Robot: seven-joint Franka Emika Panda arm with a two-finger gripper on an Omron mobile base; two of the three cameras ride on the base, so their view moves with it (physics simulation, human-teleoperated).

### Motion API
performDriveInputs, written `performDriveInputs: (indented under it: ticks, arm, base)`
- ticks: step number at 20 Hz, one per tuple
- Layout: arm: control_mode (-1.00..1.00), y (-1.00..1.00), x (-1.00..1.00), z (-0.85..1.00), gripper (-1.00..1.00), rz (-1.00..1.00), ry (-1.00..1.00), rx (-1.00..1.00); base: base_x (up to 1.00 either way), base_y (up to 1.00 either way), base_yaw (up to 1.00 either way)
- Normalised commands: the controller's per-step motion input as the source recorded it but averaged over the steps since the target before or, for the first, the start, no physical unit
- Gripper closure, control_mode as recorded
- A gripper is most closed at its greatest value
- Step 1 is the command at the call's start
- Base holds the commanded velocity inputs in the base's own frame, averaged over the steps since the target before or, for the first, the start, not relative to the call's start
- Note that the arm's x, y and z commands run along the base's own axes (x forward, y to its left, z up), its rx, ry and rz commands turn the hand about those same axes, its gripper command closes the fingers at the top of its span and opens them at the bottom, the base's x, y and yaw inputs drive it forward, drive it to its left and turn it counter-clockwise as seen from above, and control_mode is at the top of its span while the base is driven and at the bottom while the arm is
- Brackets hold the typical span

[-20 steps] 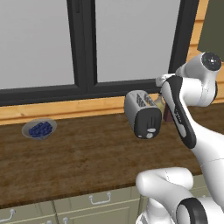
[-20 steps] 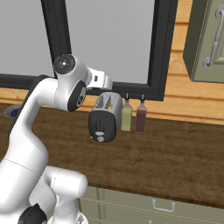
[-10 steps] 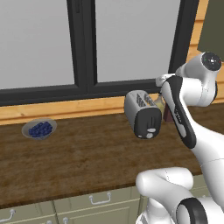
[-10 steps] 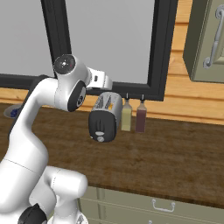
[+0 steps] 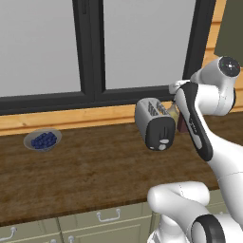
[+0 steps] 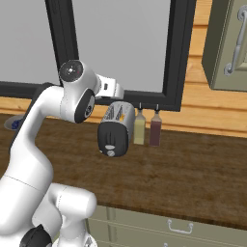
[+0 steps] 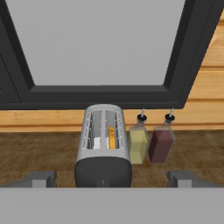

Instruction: Start the toaster. Once the lever pops up, take the bread to the plate on the dining counter.

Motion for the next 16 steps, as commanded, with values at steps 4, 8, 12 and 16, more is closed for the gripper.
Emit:
performDriveInputs:
  ticks: [4,8,12,16]
  arm:
    - [-1.0,0.0,0.0,0.0,-1.0,0.0,0.0,0.0]
    - [-1.0,0.0,0.0,0.0,-1.0,0.0,0.0,0.0]
    - [-1.0,0.0,0.0,0.0,-1.0,0.0,0.0,0.0]
    - [-1.0,0.0,0.0,0.0,-1.0,0.0,0.0,0.0]
  base:
    - [0.0,0.0,0.0]
    - [0.0,0.0,0.0]
    - [0.0,0.0,0.0]
    - [0.0,0.0,0.0]
